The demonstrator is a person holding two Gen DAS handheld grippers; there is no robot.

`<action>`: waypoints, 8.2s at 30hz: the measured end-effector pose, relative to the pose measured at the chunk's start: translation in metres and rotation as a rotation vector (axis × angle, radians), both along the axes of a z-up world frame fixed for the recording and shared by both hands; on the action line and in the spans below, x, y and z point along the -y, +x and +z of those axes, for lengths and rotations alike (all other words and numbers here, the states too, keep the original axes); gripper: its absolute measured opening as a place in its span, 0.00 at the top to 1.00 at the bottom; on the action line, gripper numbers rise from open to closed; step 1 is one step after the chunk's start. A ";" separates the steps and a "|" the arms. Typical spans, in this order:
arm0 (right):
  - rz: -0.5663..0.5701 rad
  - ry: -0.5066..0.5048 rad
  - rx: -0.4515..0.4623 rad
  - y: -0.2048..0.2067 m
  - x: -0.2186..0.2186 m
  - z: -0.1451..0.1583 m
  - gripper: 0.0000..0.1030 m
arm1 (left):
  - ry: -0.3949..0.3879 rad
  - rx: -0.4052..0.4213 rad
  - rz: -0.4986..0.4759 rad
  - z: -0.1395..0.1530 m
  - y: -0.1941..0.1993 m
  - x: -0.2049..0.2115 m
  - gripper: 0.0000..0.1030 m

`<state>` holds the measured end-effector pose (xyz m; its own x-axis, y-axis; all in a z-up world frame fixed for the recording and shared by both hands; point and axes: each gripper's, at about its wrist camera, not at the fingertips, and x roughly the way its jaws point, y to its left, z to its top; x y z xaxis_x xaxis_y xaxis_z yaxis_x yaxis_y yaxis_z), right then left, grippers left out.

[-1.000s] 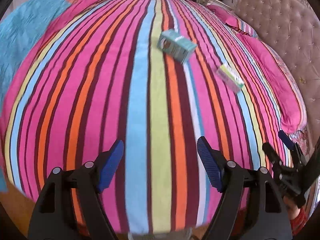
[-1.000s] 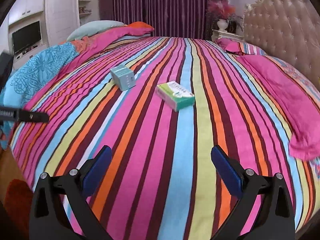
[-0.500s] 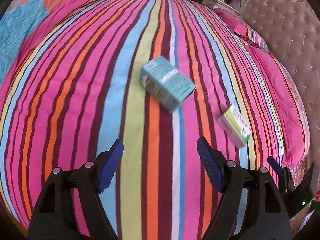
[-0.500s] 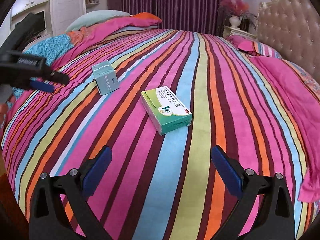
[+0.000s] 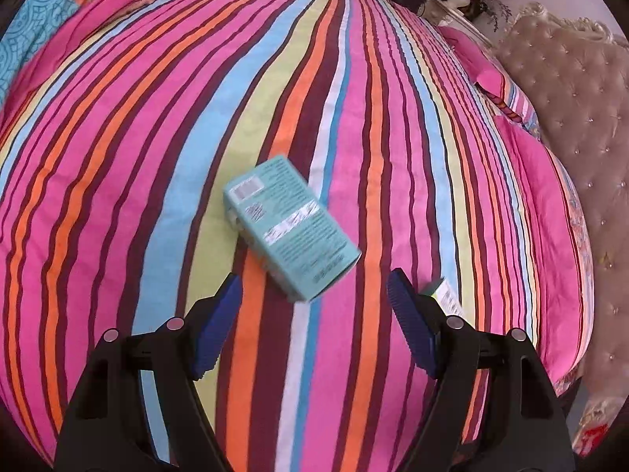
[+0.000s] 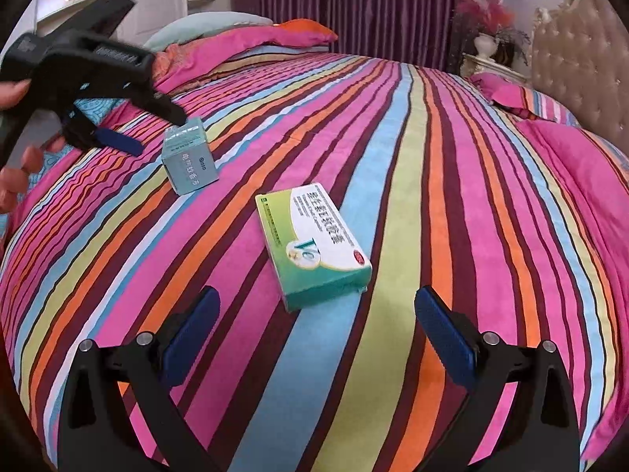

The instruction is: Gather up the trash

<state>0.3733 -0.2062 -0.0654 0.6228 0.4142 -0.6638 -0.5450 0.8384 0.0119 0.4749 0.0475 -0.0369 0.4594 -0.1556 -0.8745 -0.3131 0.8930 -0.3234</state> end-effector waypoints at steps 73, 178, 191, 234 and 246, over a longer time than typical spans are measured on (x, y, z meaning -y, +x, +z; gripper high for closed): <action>-0.221 0.098 -0.197 -0.103 -0.014 0.012 0.43 | 0.154 0.105 -0.302 -0.004 -0.183 0.000 0.52; -0.377 0.132 -0.137 -0.317 -0.018 0.064 0.08 | 0.367 0.172 -0.265 0.029 -0.446 0.039 0.22; -0.385 0.107 -0.140 -0.321 -0.017 0.061 0.08 | 0.308 0.203 -0.227 0.044 -0.453 0.031 0.22; -0.379 0.117 -0.164 -0.325 -0.013 0.062 0.08 | 0.349 0.191 -0.229 0.045 -0.454 0.038 0.22; -0.372 0.122 -0.177 -0.325 -0.014 0.059 0.08 | 0.401 0.217 -0.204 0.051 -0.458 0.041 0.22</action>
<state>0.0487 -0.1926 -0.0066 0.6256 0.2647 -0.7338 -0.1864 0.9642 0.1888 0.0170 0.0069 0.0142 0.6330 0.0672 -0.7713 -0.0822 0.9964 0.0194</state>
